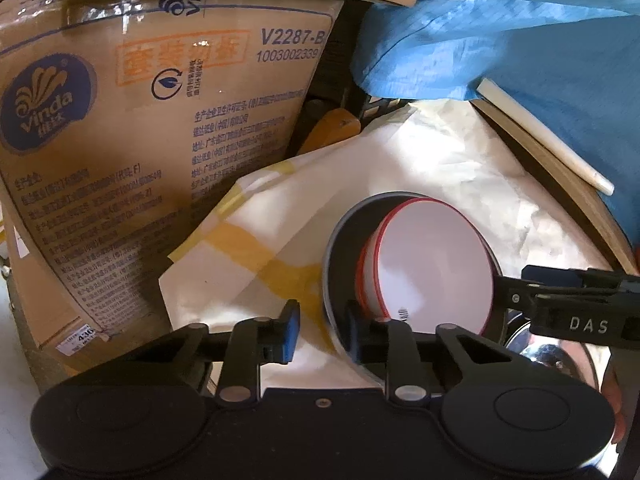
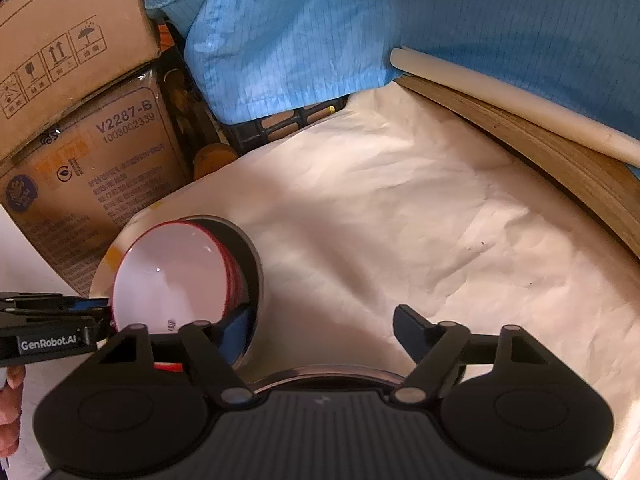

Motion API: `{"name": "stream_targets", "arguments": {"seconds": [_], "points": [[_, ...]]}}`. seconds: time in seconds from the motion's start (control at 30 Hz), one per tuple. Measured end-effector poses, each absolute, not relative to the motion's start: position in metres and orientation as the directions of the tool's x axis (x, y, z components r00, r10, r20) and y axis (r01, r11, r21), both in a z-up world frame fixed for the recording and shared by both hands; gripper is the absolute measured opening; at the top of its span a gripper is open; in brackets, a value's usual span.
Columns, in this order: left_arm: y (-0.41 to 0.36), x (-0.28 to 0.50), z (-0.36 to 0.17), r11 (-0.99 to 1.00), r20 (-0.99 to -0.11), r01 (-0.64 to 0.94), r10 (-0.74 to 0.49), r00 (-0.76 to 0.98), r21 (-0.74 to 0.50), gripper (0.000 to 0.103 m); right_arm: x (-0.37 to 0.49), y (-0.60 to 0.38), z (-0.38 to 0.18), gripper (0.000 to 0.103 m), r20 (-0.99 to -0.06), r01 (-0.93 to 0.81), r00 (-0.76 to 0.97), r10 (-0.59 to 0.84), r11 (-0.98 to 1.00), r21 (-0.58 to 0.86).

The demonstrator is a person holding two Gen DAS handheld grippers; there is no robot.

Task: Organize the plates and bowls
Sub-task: 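Move both grippers to the rim of the large steel bowl, then close both grippers on the steel bowl rim holding the white bowls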

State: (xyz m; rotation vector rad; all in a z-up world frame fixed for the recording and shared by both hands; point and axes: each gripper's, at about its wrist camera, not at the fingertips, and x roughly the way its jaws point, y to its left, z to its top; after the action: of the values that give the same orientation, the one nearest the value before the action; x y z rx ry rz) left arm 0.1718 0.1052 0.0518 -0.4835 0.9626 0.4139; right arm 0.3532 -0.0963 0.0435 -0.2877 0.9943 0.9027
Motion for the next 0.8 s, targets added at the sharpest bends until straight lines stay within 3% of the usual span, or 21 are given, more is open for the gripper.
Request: {"name": "stream_targets", "arguments": {"seconds": [0.17, 0.27, 0.37, 0.43, 0.53, 0.8], "points": [[0.102, 0.173, 0.052, 0.817, -0.846, -0.539, 0.129, 0.518, -0.205, 0.018, 0.358, -0.102, 0.042, 0.077, -0.815, -0.759, 0.193, 0.547, 0.610, 0.230], [0.105, 0.173, 0.051, 0.798, -0.845, -0.558, 0.123, 0.521, -0.228, 0.017, 0.365, -0.106, 0.040, 0.071, -0.800, -0.740, 0.137, 0.584, 0.597, 0.310], [0.108, 0.171, 0.050, 0.783, -0.845, -0.571, 0.113, 0.523, -0.249, 0.017, 0.364, -0.106, 0.041, 0.054, -0.786, -0.739, 0.109, 0.608, 0.578, 0.345], [0.107, 0.171, 0.050, 0.782, -0.844, -0.573, 0.120, 0.522, -0.243, 0.018, 0.364, -0.105, 0.042, 0.038, -0.769, -0.736, 0.083, 0.633, 0.560, 0.382], [0.106, 0.171, 0.049, 0.783, -0.844, -0.574, 0.125, 0.522, -0.239, 0.018, 0.364, -0.105, 0.042, 0.029, -0.754, -0.724, 0.061, 0.654, 0.549, 0.418], [0.108, 0.169, 0.047, 0.774, -0.843, -0.581, 0.121, 0.524, -0.250, 0.018, 0.369, -0.107, 0.041, 0.024, -0.739, -0.698, 0.021, 0.674, 0.539, 0.472]]}}
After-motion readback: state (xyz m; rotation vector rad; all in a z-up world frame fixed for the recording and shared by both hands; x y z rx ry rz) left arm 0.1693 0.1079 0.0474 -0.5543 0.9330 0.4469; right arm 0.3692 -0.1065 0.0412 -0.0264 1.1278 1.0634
